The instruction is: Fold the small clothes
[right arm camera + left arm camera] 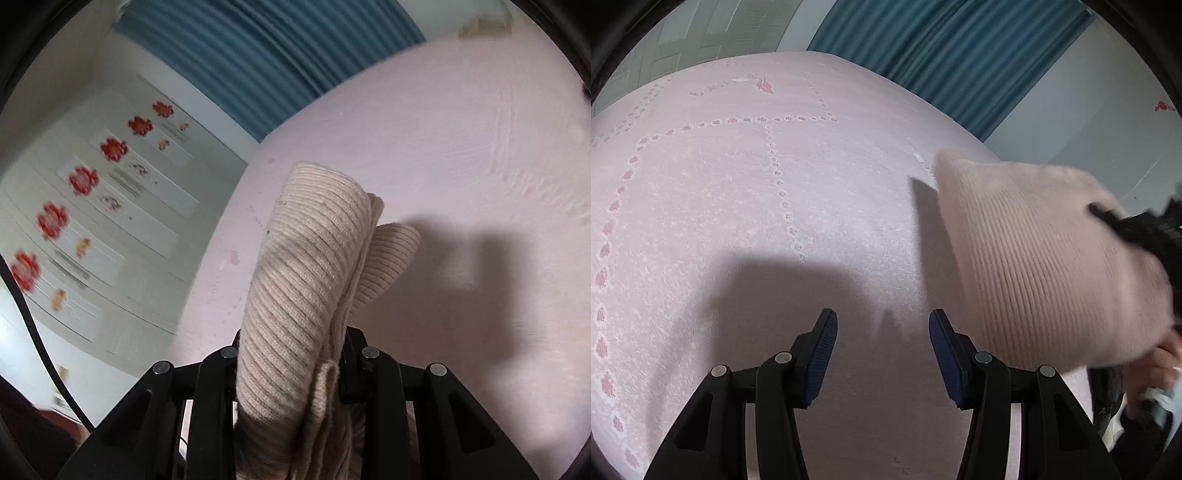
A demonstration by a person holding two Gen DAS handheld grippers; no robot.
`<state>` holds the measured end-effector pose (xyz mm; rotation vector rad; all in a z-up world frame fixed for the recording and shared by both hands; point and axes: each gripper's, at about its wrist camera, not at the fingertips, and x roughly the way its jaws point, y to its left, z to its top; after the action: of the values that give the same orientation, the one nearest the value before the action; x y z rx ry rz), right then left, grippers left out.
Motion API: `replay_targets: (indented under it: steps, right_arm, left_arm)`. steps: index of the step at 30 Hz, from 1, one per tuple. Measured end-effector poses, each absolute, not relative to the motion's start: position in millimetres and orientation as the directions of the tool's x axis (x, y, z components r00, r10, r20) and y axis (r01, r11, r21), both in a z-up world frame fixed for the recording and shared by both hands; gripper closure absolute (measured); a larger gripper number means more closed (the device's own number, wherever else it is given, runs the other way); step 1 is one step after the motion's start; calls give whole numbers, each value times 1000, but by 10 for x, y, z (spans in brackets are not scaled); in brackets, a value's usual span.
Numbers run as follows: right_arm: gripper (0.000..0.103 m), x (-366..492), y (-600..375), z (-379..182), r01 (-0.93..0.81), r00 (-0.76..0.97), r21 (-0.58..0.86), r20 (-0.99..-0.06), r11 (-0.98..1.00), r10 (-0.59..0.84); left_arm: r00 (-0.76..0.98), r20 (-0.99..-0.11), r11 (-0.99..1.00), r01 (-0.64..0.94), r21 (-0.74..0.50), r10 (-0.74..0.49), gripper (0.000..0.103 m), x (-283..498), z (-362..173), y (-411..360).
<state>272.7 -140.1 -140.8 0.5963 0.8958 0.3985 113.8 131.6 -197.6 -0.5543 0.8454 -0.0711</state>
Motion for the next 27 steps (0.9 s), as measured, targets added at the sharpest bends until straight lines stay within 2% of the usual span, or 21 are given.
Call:
replay_targets:
  steps: [3, 5, 8, 12, 15, 20, 21, 23, 25, 26, 27]
  right_arm:
    - [69, 2901, -1617, -2001, 27, 509, 438, -780, 899, 364]
    - [66, 2910, -1779, -2225, 76, 471, 390, -825, 918, 312]
    - [61, 2728, -2021, -2140, 68, 522, 466, -770, 882, 366]
    - [61, 2365, -2051, -1785, 33, 593, 393, -748, 919, 299]
    - [61, 2134, -1878, -1639, -31, 604, 357, -737, 934, 302]
    - [61, 1835, -1634, -1707, -112, 602, 253, -752, 961, 268]
    - [63, 1995, -1538, -1759, -107, 597, 228, -764, 968, 246]
    - [90, 2040, -1491, -1867, -108, 582, 220, -777, 970, 241]
    - [91, 1994, -1545, -1841, -122, 624, 258, -731, 958, 276]
    - [92, 1949, -1586, -1796, -138, 651, 276, -698, 951, 297]
    - [92, 1903, -1635, -1752, -156, 673, 305, -664, 940, 327]
  left_arm:
    - [661, -702, 871, -147, -469, -266, 53, 1199, -1990, 1290]
    - [654, -707, 876, -140, -462, -268, 53, 1231, -2000, 1250]
    - [641, -716, 888, -117, -446, -275, 53, 1247, -1997, 1140]
    - [608, -736, 904, -69, -423, -298, 53, 1290, -2015, 948]
    - [574, -758, 926, 0, -377, -309, 53, 1273, -2031, 739]
    - [529, -791, 948, 100, -303, -309, 53, 1181, -2072, 416]
    - [525, -796, 952, 116, -283, -301, 53, 1175, -2080, 357]
    - [520, -806, 959, 131, -250, -281, 54, 1178, -2095, 262]
    - [529, -804, 962, 127, -241, -271, 56, 1193, -2089, 206]
    - [536, -797, 960, 123, -251, -277, 63, 1195, -2079, 201]
    - [541, -788, 955, 119, -272, -292, 66, 1203, -2055, 214]
